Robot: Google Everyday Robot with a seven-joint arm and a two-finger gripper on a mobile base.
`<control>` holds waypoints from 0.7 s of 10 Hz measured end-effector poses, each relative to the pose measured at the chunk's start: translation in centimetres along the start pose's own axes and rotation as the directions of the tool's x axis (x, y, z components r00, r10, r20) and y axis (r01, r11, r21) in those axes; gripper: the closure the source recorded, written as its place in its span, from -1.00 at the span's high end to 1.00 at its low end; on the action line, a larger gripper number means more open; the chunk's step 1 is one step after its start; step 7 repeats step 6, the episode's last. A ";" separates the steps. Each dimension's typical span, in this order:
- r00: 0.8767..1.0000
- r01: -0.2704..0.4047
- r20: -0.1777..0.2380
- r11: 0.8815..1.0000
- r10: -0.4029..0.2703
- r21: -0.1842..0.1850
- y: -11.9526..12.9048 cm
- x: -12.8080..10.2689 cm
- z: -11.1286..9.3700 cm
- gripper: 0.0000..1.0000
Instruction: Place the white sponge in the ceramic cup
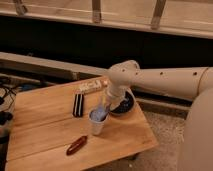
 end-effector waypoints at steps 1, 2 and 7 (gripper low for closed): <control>1.000 -0.004 0.002 1.000 0.004 -0.001 0.1 0.3 0.1 0.07; 1.000 -0.004 0.004 1.000 0.004 -0.002 0.2 0.2 0.1 0.22; 1.000 -0.002 0.002 1.000 0.002 0.000 -0.2 0.0 0.2 0.03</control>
